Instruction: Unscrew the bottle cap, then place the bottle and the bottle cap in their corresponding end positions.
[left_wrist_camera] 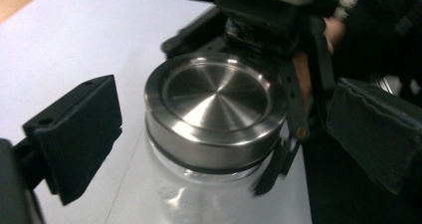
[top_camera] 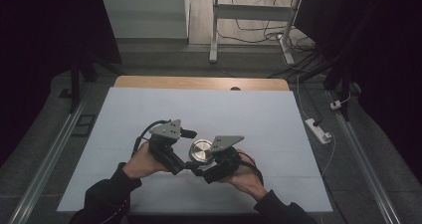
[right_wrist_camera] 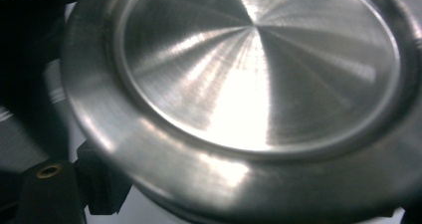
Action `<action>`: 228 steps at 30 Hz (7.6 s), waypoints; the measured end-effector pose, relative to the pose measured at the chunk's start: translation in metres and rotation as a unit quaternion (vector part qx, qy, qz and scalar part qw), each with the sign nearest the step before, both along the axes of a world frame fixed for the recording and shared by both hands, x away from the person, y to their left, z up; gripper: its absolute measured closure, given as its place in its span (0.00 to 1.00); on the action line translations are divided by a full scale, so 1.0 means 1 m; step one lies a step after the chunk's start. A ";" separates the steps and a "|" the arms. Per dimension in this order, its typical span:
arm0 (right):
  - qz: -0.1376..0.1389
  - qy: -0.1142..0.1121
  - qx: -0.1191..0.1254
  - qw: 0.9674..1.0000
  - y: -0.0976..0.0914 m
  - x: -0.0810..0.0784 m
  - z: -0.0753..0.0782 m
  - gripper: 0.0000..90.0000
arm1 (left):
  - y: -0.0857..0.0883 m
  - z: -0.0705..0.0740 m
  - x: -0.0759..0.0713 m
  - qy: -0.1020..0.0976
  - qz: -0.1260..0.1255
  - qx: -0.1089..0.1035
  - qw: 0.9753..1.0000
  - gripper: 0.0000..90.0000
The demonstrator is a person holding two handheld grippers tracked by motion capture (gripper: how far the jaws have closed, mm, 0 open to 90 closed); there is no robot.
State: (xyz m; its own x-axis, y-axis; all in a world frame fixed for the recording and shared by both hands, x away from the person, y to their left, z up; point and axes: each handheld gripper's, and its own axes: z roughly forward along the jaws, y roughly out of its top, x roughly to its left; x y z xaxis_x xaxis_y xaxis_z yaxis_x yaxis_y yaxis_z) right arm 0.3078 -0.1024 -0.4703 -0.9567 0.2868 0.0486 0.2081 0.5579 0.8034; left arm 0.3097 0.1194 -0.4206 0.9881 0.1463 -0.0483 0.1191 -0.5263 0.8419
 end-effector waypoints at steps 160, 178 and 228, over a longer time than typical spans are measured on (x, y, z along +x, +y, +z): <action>-0.189 -0.029 0.009 0.982 0.010 0.127 -0.006 0.17 | -0.052 -0.100 -0.009 -0.024 0.116 0.042 0.992 0.23; -0.202 -0.019 -0.030 0.979 0.022 0.152 -0.032 0.17 | -0.060 -0.117 0.005 -0.016 0.169 0.096 0.981 0.23; -0.192 -0.010 -0.032 0.981 0.005 0.127 -0.010 0.00 | -0.035 -0.097 0.006 0.102 0.155 0.045 0.982 0.00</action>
State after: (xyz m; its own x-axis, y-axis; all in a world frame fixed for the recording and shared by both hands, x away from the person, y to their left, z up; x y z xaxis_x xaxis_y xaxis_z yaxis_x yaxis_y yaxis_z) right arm 0.4343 -0.0973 -0.4799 -0.7779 0.6283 0.0011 0.3979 0.4912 0.7749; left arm 0.3156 0.0842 -0.5176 0.8665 0.4510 -0.2140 0.4466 -0.5087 0.7361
